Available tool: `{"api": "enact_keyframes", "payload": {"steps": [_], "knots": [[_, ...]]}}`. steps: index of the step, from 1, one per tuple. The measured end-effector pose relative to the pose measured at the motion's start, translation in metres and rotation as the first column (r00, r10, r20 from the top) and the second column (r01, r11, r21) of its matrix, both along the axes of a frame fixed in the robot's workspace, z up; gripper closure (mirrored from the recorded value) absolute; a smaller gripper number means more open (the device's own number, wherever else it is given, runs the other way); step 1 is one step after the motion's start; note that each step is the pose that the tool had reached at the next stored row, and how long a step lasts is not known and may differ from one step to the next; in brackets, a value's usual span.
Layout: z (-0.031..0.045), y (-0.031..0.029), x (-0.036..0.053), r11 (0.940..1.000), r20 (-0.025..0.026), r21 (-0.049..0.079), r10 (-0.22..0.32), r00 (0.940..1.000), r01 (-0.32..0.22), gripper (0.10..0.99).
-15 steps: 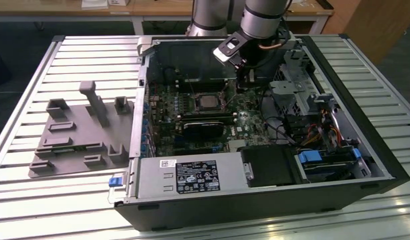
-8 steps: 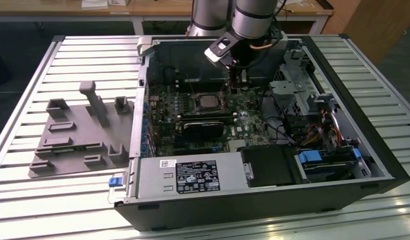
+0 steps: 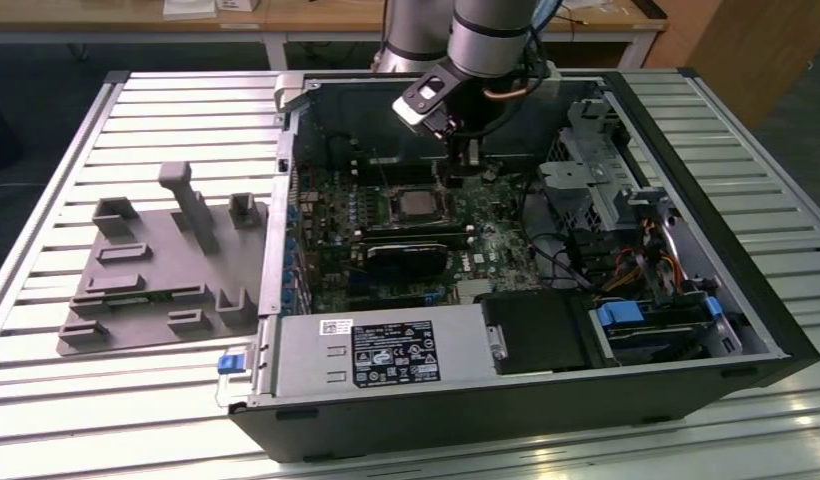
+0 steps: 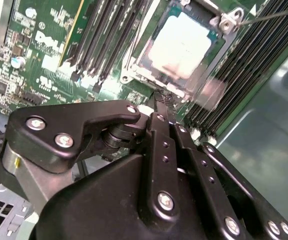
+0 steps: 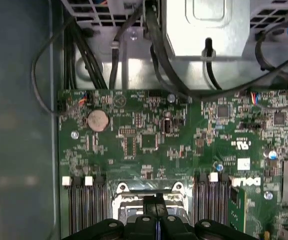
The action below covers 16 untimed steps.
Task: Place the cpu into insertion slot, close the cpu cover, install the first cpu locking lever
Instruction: 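Place the cpu into insertion slot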
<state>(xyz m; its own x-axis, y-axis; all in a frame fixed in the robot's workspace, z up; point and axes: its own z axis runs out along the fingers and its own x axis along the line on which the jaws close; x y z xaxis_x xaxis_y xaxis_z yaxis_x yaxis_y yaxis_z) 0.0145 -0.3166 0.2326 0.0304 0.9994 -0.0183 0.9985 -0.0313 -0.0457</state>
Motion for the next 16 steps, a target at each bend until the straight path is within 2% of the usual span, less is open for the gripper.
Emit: {"api": "enact_keyframes", "payload": {"steps": [6, 8, 11, 12, 16], "knots": [[0.0, 0.0, -0.0065, 1.0, 0.0059, 0.0, 0.0, 1.0, 0.0, 0.984], [-0.0002, 0.0001, -0.008, 1.0, 0.0163, 0.0, 0.0, 0.9999, 0.0, 0.984], [-0.001, 0.0, -0.0127, 1.0, 0.0376, 0.0, 0.0, 0.9993, 0.0, 0.984], [-0.0013, 0.0, -0.0144, 1.0, 0.0421, 0.0, 0.0, 0.9991, 0.0, 0.984], [-0.0031, 0.0, -0.0229, 1.0, 0.0495, 0.0, 0.0, 0.9988, 0.0, 0.984]]}}
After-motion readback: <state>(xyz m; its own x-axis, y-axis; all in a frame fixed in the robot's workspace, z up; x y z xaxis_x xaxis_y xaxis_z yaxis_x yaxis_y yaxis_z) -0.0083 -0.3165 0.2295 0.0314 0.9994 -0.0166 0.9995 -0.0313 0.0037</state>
